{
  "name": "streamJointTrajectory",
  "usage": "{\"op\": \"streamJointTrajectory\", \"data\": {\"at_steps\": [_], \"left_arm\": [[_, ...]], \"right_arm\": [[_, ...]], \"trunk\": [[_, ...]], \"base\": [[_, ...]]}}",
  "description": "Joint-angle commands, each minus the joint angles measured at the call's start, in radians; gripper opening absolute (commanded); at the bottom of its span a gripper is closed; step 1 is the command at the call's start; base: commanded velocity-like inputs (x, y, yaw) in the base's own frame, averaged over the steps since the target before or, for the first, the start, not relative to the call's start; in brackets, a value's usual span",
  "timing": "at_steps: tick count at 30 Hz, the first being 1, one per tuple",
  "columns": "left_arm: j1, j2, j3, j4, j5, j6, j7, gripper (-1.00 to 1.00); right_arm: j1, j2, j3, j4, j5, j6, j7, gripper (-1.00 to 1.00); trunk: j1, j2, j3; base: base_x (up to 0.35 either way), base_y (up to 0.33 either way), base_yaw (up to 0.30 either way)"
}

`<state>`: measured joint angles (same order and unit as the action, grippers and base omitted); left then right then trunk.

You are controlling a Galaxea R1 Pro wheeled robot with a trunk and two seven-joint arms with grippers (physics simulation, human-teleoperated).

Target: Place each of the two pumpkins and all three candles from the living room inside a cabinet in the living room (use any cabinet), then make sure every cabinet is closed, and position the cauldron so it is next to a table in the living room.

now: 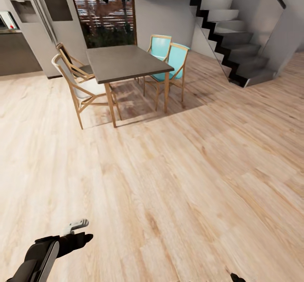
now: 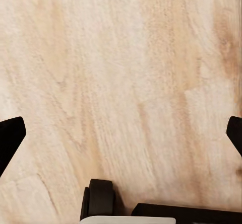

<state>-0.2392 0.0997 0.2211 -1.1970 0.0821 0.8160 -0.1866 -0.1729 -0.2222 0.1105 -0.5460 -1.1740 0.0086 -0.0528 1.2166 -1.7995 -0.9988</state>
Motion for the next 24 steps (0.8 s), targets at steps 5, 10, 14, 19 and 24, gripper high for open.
{"op": "streamJointTrajectory", "data": {"at_steps": [5, 10, 14, 19, 24], "left_arm": [[0.0, 0.0, 0.001, -0.001, 0.008, 0.006, 0.001, 1.0], [0.0, 0.0, 0.001, -0.001, 0.008, 0.006, 0.001, 1.0], [0.0, 0.0, 0.001, -0.001, 0.008, 0.006, 0.001, 1.0], [0.0, 0.0, 0.001, 0.0, 0.008, 0.006, 0.001, 1.0], [0.0, 0.0, 0.001, 0.002, 0.008, 0.005, 0.001, 1.0]], "right_arm": [[0.0, -0.001, 0.006, -0.002, -0.006, 0.001, -0.006, 1.0], [0.0, 0.0, 0.006, 0.001, -0.006, 0.001, -0.006, 1.0], [0.0, 0.0, 0.006, 0.012, -0.006, 0.0, -0.006, 1.0], [0.0, 0.0, 0.006, 0.03, -0.007, 0.0, -0.006, 1.0], [0.0, 0.0, 0.006, 0.032, -0.007, -0.001, -0.006, 1.0]], "trunk": [[0.0, 0.0, -0.001], [0.0, 0.0, -0.001], [0.0, 0.0, -0.001], [0.0, 0.0, -0.001], [0.0, 0.0, -0.001]], "base": [[0.0, 0.0, -0.283], [0.0, 0.0, -0.283], [0.009, 0.0, -0.283], [0.128, 0.0, -0.283], [0.288, 0.0, -0.283]]}}
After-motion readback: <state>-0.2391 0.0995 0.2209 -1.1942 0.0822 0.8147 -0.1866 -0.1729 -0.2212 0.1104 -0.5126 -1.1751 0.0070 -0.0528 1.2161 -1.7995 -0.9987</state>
